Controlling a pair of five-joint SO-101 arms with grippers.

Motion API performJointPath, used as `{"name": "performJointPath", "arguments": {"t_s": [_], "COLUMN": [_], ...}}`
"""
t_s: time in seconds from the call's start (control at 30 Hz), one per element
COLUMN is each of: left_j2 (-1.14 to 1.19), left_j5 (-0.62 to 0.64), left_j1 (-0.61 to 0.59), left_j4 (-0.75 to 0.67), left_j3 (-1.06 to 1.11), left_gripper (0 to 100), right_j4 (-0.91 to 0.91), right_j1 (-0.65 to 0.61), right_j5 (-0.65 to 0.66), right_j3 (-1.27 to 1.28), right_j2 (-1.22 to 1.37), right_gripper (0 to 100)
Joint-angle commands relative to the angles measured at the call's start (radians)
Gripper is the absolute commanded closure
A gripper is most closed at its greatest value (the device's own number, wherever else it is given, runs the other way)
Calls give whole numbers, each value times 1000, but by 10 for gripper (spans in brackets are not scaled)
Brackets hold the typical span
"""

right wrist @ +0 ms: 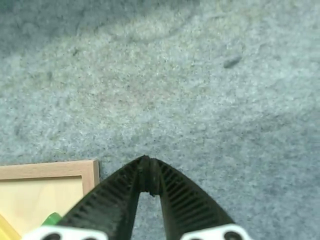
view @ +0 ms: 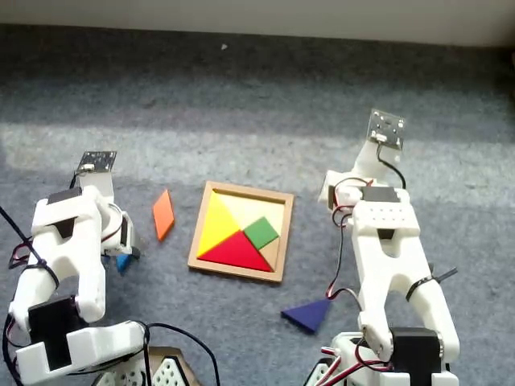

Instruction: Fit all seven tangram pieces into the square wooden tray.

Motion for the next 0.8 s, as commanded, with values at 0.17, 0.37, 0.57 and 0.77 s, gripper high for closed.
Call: {"name": "performJointPath", "arguments": {"t_s": [0.17, 0.37, 0.57, 0.77], "left_j2": [1, 1, -1, -131], "left_j5": [-2, -3, -2, 49], "left_j1": [-2, 10, 108, 162], "left_j4": [-11, -11, -9, 31], "left_j3": [-33, -38, -38, -36], "left_gripper": [857, 857, 859, 860], "right_j4": [-18, -18, -18, -18], "right_j1": [12, 12, 12, 12], "right_j5": [0, 0, 0, 0], "right_j3": [-5, -5, -8, -8], "right_j2": [-47, -47, -47, -47], "right_gripper": [993, 993, 993, 993]}}
